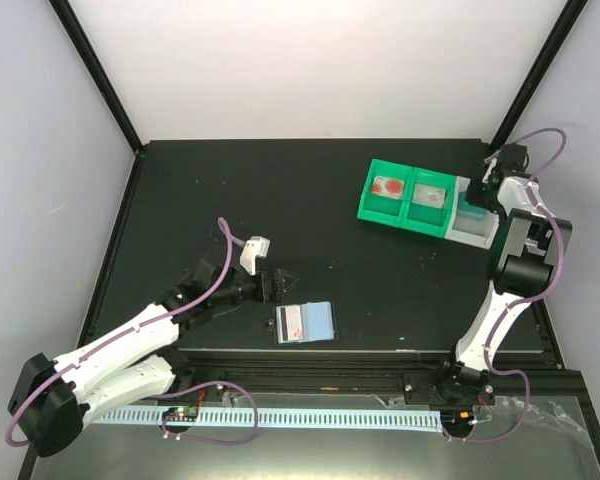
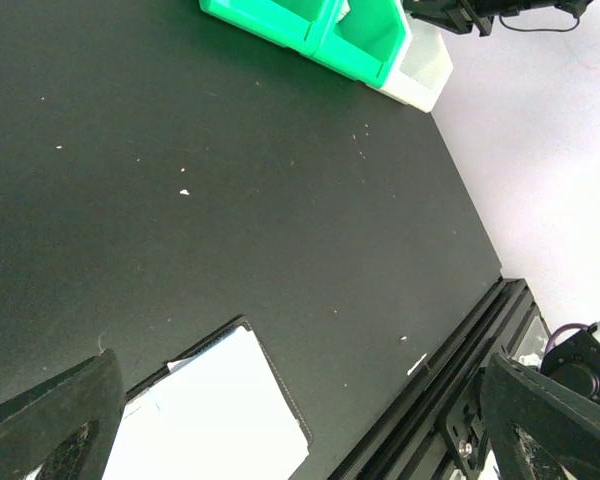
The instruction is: Take the credit cards out of the card holder
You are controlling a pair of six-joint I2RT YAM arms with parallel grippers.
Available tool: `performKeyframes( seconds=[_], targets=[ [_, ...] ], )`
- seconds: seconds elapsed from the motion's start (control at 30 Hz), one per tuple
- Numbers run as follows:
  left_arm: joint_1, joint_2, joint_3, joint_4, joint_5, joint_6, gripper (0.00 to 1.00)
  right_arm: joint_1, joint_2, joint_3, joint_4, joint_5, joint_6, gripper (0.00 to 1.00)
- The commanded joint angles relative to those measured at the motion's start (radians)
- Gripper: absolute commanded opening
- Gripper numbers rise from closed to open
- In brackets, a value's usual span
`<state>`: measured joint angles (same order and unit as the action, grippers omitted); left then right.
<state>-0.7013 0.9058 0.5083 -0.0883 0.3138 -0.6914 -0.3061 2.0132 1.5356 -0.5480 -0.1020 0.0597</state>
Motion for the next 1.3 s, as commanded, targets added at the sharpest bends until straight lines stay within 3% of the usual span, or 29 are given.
performKeyframes(
  seconds=[0.0, 0.3, 0.47, 0.77, 0.97, 1.27],
  targets=[
    [0.006, 0.008, 0.049, 0.015, 0.016, -0.004, 0.99, -0.008, 0.008, 0.040, -0.013, 0.080, 0.009, 0.23],
    [0.007, 0.023, 0.033, -0.023, -0.008, -0.011, 0.99, -0.006, -0.023, 0.042, -0.022, 0.103, 0.105, 0.36],
    [0.009, 0.050, 0.019, -0.037, -0.014, -0.014, 0.99, 0.001, -0.082, -0.014, -0.010, 0.036, 0.178, 0.42],
    [0.009, 0.146, 0.041, -0.093, 0.054, 0.023, 0.99, 0.040, -0.306, -0.283, 0.074, -0.094, 0.284, 0.43],
    [0.009, 0.128, 0.031, -0.101, 0.079, 0.005, 0.98, 0.076, -0.474, -0.469, 0.135, -0.276, 0.343, 0.44],
    [0.009, 0.038, -0.018, -0.093, 0.074, -0.048, 0.97, 0.261, -0.731, -0.588, 0.085, -0.323, 0.351, 0.44]
  ],
)
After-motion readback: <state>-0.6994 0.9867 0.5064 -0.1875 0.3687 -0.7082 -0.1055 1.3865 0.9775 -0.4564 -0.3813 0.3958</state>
